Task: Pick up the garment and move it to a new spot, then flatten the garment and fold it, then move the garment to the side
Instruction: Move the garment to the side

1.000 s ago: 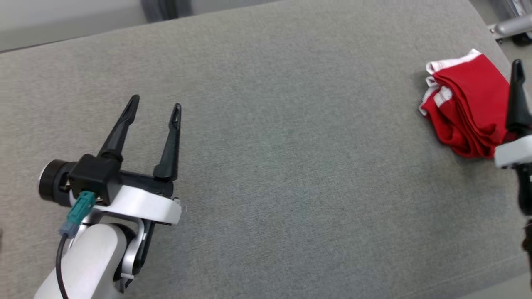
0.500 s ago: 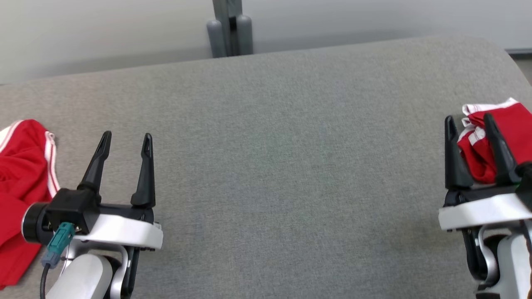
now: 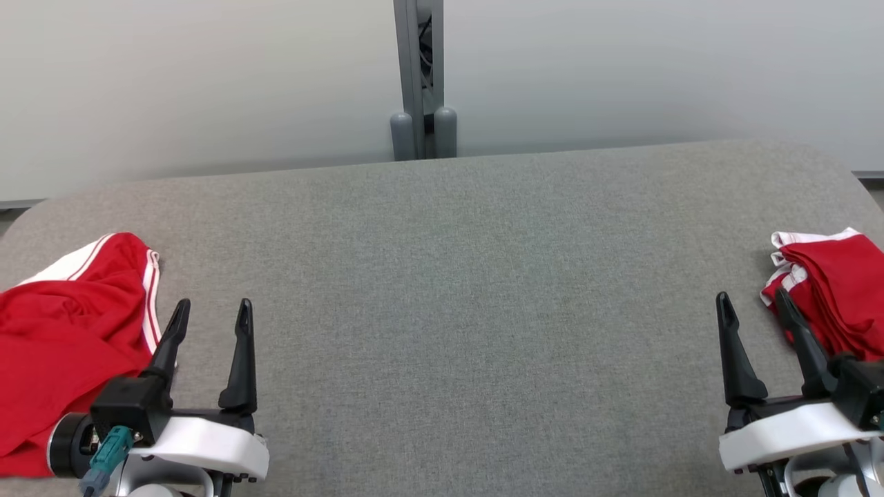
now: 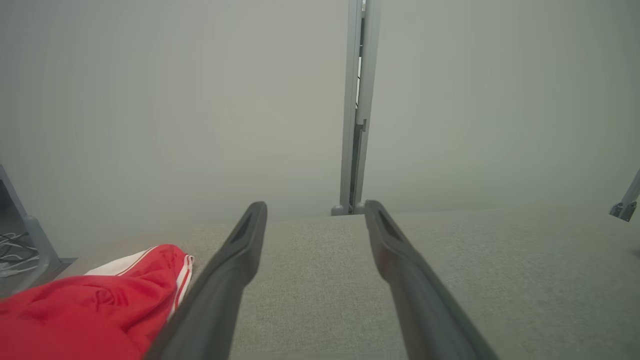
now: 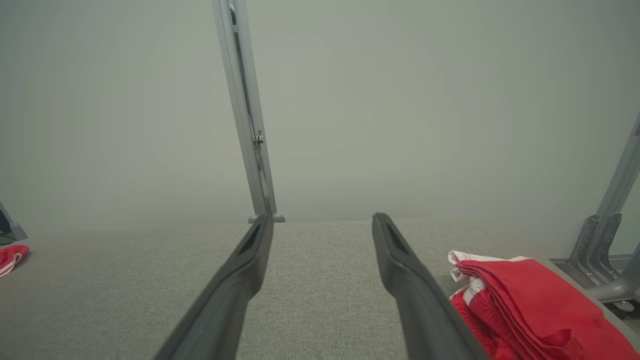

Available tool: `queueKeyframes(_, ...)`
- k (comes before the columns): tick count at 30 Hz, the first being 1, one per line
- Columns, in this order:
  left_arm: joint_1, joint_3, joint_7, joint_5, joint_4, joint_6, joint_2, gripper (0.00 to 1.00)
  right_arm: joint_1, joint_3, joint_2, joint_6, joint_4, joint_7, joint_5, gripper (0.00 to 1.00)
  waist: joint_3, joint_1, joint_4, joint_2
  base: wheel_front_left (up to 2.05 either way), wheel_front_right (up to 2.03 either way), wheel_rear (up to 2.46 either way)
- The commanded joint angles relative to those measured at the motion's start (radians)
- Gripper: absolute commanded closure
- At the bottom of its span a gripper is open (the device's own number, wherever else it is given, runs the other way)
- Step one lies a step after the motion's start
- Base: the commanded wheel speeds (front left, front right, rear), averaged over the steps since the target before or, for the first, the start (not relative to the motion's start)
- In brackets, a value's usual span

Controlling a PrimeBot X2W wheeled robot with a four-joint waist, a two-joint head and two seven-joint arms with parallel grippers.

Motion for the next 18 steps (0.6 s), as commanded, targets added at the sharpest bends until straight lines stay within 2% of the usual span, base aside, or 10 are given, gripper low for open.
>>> queueKeyframes(1,0.013,0.005,-0.005,-0.005,0.008,-0.003,0.011,0.00,0.018,0.000,-0.005,0.000,-0.007,0.004,0.007,0.00,-0.016,0.0000,0.006,0.0000,0.00,0.00,0.00)
queueKeyframes(7,0.037,0.017,-0.018,-0.013,0.047,-0.024,0.016,0.00,0.053,-0.015,-0.005,0.000,-0.019,0.016,0.008,0.00,-0.039,0.0000,0.015,0.0000,0.00,0.00,0.00)
queueKeyframes(18,0.030,0.010,-0.026,-0.004,0.067,-0.032,0.011,0.00,0.066,-0.027,-0.005,0.000,-0.028,0.023,0.018,0.00,-0.044,0.0000,0.018,0.0000,0.00,0.00,0.00)
